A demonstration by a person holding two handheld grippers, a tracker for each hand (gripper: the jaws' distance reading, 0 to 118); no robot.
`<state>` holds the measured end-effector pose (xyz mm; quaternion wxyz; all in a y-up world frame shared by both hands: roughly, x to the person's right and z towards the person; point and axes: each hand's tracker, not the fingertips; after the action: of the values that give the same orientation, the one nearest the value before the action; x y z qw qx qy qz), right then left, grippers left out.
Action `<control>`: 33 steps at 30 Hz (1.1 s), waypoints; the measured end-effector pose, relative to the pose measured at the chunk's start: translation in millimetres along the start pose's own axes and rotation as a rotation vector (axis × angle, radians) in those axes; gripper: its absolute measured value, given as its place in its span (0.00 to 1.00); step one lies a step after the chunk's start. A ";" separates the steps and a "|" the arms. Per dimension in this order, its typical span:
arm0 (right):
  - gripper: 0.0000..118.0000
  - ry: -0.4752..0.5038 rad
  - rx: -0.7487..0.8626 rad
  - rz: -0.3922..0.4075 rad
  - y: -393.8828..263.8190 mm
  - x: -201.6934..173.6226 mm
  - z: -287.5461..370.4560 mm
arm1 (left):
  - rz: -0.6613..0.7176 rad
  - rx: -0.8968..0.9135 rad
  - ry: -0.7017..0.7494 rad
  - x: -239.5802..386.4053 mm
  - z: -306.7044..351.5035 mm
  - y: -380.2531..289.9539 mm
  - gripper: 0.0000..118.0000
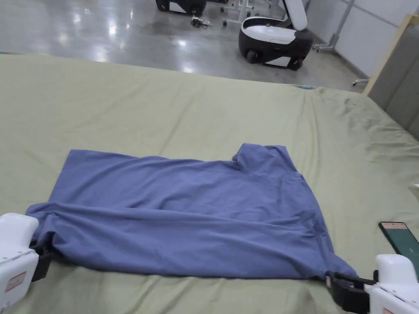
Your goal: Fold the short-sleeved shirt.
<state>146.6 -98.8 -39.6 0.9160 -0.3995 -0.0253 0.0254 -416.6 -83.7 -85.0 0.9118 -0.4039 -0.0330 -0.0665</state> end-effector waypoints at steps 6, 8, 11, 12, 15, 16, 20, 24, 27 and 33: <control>0.71 0.058 -0.095 -0.062 2.6 20.2 -63.1 | 0.011 -0.015 -0.001 -7.0 -4.2 -4.6 0.11; 0.27 0.058 -0.048 -0.058 6.9 18.9 -60.5 | 0.012 -0.021 0.000 -8.2 -6.6 -6.3 0.11; 0.05 0.099 -0.020 -0.076 20.0 18.4 -49.5 | 0.016 -0.025 -0.005 -6.0 -5.2 -5.2 0.10; 0.05 0.116 -0.034 -0.075 21.5 18.2 -43.2 | 0.010 -0.013 0.004 -6.0 -3.5 -5.4 0.10; 0.05 0.141 -0.028 -0.113 33.8 22.1 -23.9 | -0.007 -0.003 0.008 -2.4 10.3 1.6 0.09; 0.05 0.138 -0.021 -0.114 38.7 18.6 -0.8 | -0.008 0.001 -0.002 -4.0 18.4 4.4 0.09; 0.05 0.156 0.029 -0.082 56.5 17.6 38.2 | -0.023 0.047 0.010 -7.2 50.9 12.7 0.09; 0.05 0.172 0.059 -0.055 56.3 26.9 75.6 | -0.032 0.073 0.014 -11.9 93.7 5.9 0.09; 0.05 0.185 0.043 -0.044 39.3 31.3 96.5 | -0.030 0.072 -0.016 -12.9 126.6 -12.0 0.09; 0.05 0.223 -0.028 -0.064 -26.4 28.7 100.4 | -0.074 -0.031 -0.018 7.4 130.9 -78.2 0.09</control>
<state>169.2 -41.5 48.7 0.9079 -0.4115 0.0637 -0.0490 -421.7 -39.5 61.1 0.9020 -0.4171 -0.0551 -0.0972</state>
